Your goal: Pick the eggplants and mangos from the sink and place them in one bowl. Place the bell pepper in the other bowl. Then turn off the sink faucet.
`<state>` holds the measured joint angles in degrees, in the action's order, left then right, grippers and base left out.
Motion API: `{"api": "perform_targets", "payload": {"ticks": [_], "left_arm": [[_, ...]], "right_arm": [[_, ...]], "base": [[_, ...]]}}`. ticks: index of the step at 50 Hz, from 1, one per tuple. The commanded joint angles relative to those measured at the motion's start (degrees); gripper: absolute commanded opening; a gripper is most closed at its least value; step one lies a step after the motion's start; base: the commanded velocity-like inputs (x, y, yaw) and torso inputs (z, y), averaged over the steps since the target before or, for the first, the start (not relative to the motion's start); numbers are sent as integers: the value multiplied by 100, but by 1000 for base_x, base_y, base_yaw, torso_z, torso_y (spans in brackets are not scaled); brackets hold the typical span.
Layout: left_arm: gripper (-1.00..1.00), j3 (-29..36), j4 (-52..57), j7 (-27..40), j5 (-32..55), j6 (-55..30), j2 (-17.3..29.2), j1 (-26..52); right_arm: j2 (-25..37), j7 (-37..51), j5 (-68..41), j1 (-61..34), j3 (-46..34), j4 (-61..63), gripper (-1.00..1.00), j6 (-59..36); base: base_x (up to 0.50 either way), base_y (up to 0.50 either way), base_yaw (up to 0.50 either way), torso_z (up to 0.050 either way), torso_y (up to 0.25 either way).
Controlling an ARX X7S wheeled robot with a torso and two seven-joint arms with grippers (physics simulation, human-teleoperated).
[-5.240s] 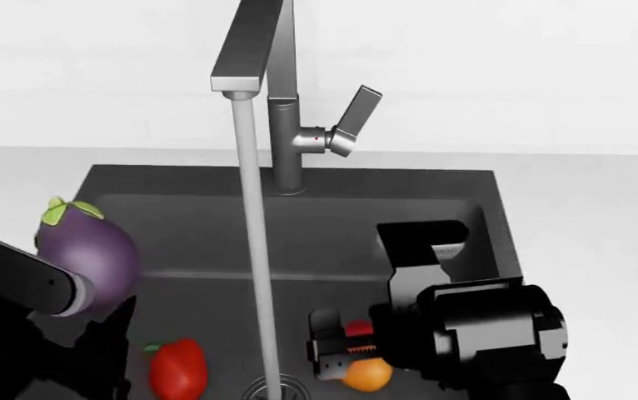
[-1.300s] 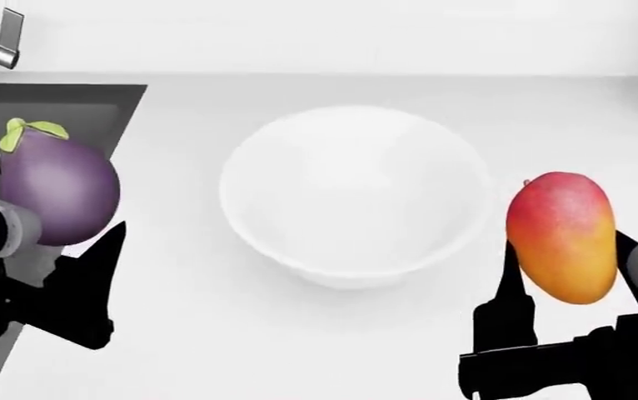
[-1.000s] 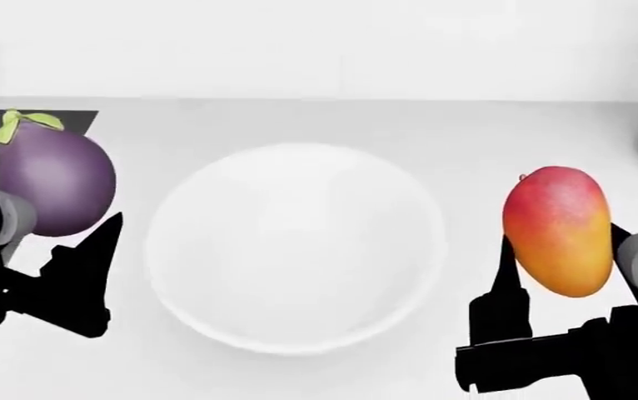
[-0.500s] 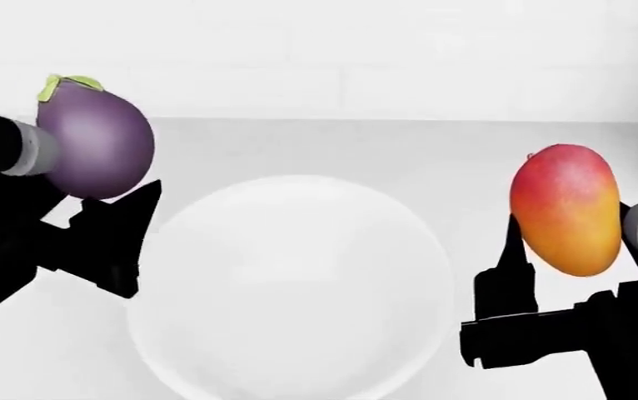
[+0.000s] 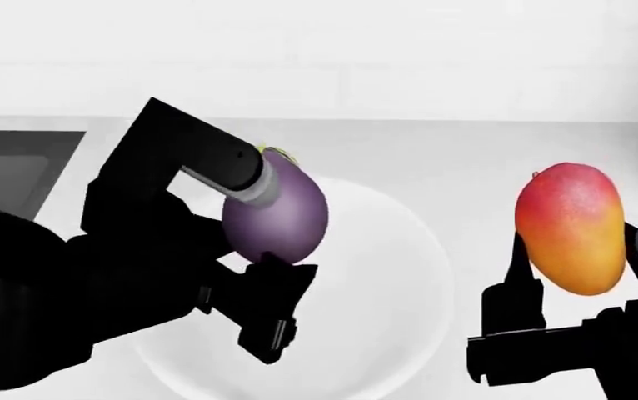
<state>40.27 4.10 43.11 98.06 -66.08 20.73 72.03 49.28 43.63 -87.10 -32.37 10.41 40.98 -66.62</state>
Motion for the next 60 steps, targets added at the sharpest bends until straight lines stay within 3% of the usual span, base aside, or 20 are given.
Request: {"api": "perform_targets", "payload": {"ticks": [1, 30, 31, 50, 56, 60], "left_arm": [[-100, 375, -809, -120, -141, -91, -384, 89], [-100, 646, -1183, -251, -256, -70, -614, 136], [100, 650, -1156, -249, -278, -59, -615, 147], [100, 589, -1005, -95, -91, -32, -554, 271], [100, 470, -894, -23, 40, -19, -435, 387], [100, 304, -775, -14, 111, 16, -250, 530]], "right_arm": [[-36, -105, 80, 263, 156, 62, -100, 51], [-53, -398, 249, 898, 486, 74, -100, 297], [-53, -397, 250, 894, 490, 73, -100, 305], [-38, -444, 209, 1002, 561, 71, -100, 404], [-29, -400, 110, 588, 276, -106, -100, 342], [-48, -265, -212, -219, -213, -474, -100, 153]], "base": [[0, 0, 0, 0, 0], [0, 0, 0, 0, 1], [0, 0, 0, 0, 10], [0, 0, 0, 0, 0], [0, 0, 0, 0, 0], [0, 0, 0, 2, 0]]}}
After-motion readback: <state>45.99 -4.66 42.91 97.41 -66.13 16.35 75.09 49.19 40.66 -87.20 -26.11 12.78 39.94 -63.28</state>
